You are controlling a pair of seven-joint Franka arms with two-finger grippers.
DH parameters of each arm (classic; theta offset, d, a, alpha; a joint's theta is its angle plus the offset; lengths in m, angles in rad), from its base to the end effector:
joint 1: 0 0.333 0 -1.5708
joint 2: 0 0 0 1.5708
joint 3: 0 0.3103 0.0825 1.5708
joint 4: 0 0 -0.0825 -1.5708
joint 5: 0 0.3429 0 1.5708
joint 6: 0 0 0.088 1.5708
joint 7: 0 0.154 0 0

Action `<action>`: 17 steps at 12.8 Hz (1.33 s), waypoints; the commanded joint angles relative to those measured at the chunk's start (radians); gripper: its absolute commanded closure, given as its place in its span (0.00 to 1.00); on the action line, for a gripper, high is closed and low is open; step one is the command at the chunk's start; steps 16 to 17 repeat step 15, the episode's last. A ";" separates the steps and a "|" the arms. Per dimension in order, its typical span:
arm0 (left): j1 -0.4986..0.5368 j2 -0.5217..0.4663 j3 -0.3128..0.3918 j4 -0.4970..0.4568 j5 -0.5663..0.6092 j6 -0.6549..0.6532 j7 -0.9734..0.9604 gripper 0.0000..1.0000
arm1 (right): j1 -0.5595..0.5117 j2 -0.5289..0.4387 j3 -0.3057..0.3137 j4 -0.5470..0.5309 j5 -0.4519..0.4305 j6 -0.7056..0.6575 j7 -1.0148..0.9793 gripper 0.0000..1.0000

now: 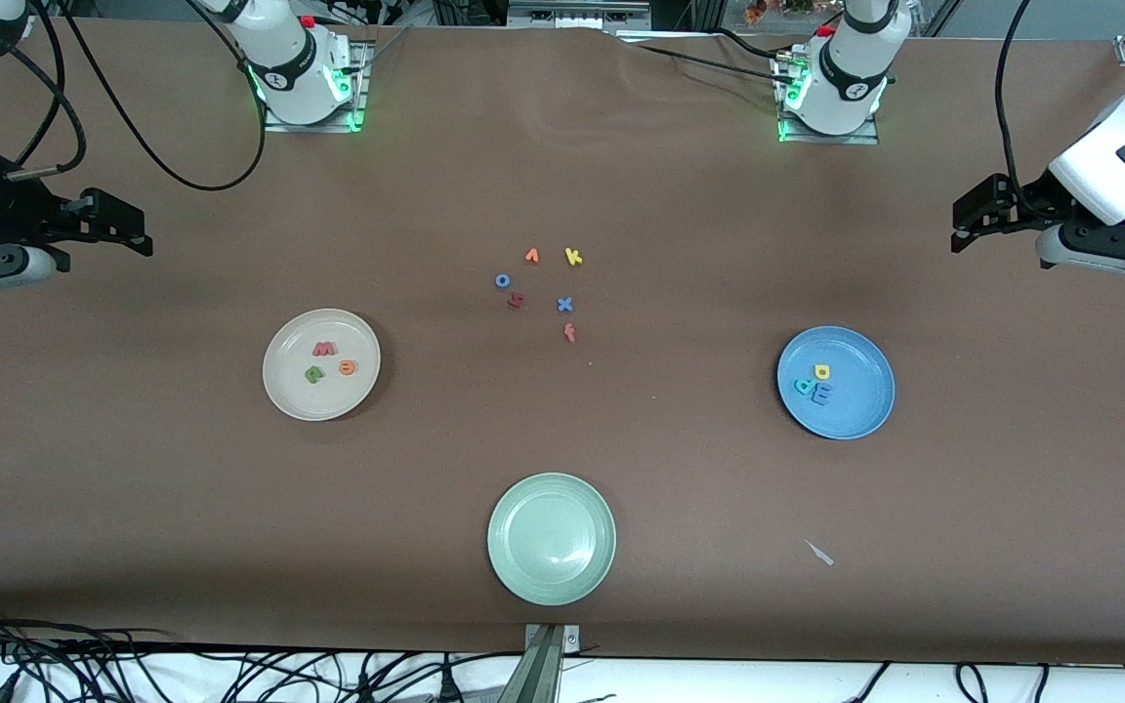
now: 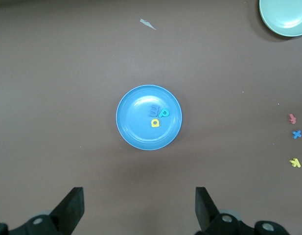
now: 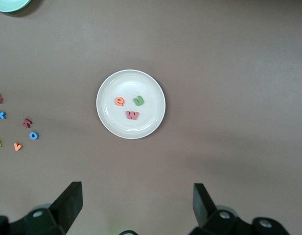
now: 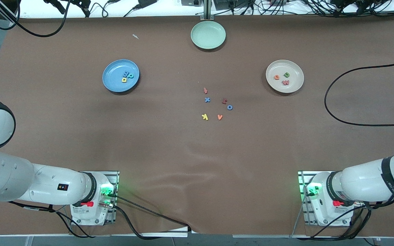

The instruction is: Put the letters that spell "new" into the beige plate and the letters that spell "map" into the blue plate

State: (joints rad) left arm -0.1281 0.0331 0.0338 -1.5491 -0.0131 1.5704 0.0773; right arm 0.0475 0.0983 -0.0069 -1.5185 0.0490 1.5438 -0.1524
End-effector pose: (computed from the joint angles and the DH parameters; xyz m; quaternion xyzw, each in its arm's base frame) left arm 0.5202 -0.0515 0.5640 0.9963 -0.0857 -0.0059 0.0059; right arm 0.5347 0.0295 0.5405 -0.9944 -0.0960 0.0351 0.0262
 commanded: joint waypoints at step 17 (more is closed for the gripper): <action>0.007 -0.001 0.003 0.012 -0.021 -0.013 0.010 0.00 | -0.002 0.001 -0.001 0.011 -0.031 -0.002 -0.035 0.00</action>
